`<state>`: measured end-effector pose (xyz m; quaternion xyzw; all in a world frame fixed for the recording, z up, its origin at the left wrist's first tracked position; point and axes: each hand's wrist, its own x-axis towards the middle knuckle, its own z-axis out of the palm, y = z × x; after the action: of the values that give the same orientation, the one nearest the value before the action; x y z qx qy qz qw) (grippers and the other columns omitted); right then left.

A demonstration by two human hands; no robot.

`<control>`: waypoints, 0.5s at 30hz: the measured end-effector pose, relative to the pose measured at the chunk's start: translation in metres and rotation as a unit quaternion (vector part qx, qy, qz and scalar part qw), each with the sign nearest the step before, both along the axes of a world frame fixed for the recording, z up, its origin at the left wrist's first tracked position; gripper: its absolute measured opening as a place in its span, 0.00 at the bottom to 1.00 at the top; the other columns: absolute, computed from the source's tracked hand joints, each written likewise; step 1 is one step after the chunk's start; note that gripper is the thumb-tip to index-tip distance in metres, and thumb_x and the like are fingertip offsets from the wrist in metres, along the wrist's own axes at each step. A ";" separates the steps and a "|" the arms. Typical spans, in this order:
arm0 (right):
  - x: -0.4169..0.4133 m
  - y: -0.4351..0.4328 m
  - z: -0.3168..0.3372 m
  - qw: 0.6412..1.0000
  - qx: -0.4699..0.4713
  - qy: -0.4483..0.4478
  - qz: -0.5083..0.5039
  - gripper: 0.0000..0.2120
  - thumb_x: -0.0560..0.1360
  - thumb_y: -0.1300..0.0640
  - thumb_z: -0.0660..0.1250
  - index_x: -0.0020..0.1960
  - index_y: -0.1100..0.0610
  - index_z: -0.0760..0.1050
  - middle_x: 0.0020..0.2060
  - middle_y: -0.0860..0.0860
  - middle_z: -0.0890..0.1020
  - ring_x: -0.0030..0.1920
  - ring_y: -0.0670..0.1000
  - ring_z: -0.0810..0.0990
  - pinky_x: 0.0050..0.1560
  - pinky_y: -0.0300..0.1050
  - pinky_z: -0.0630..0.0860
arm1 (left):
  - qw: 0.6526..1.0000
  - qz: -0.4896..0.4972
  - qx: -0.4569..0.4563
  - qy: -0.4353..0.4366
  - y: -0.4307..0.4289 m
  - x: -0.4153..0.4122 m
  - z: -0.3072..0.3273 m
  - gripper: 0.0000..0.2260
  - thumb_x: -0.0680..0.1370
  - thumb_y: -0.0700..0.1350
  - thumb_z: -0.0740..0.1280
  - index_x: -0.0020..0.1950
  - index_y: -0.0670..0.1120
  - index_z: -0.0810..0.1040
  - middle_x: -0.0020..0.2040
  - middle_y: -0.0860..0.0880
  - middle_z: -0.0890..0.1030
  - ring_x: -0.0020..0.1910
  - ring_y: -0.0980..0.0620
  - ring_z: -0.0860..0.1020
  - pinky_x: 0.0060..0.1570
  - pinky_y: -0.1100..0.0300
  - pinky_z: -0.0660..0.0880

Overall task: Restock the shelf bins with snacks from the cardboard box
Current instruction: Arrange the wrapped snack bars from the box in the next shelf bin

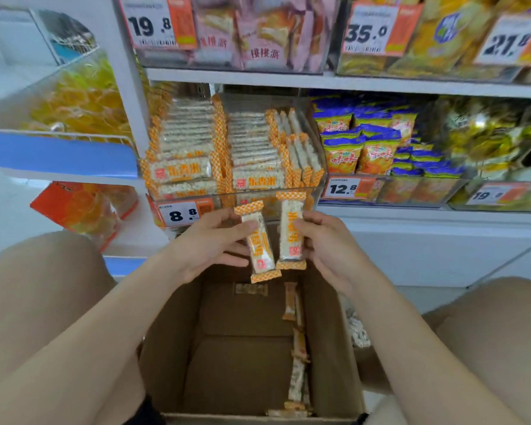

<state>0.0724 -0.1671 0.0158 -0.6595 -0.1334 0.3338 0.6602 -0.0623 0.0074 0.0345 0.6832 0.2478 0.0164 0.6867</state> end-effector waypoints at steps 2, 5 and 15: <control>-0.001 -0.001 0.015 0.999 0.024 -0.042 0.015 0.10 0.83 0.65 0.66 0.60 0.52 0.78 0.53 0.54 0.87 0.50 0.53 0.87 0.47 0.51 0.83 | 0.999 0.024 0.044 -0.019 -0.006 0.003 0.005 0.18 0.79 0.53 0.74 0.62 0.43 0.78 0.52 0.44 0.86 0.50 0.45 0.87 0.55 0.46 0.84; -0.003 -0.002 0.034 0.984 0.006 -0.159 0.077 0.18 0.81 0.64 0.71 0.65 0.48 0.75 0.53 0.48 0.86 0.54 0.49 0.86 0.51 0.49 0.84 | 0.995 0.061 0.058 -0.061 -0.015 0.009 0.008 0.16 0.80 0.52 0.73 0.59 0.41 0.78 0.54 0.37 0.83 0.49 0.45 0.86 0.52 0.49 0.85; -0.003 0.018 0.072 0.943 -0.024 -0.320 0.089 0.33 0.77 0.62 0.75 0.70 0.36 0.64 0.62 0.47 0.78 0.56 0.50 0.86 0.57 0.56 0.84 | 0.960 -0.007 0.224 -0.168 -0.003 0.000 0.040 0.23 0.77 0.45 0.78 0.68 0.62 0.77 0.59 0.63 0.82 0.60 0.60 0.80 0.57 0.66 0.77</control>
<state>0.0691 -0.1492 0.0873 -0.7327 -0.3880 0.1656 0.5340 -0.0621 0.0042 0.0742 0.8088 0.1141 0.1817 0.5476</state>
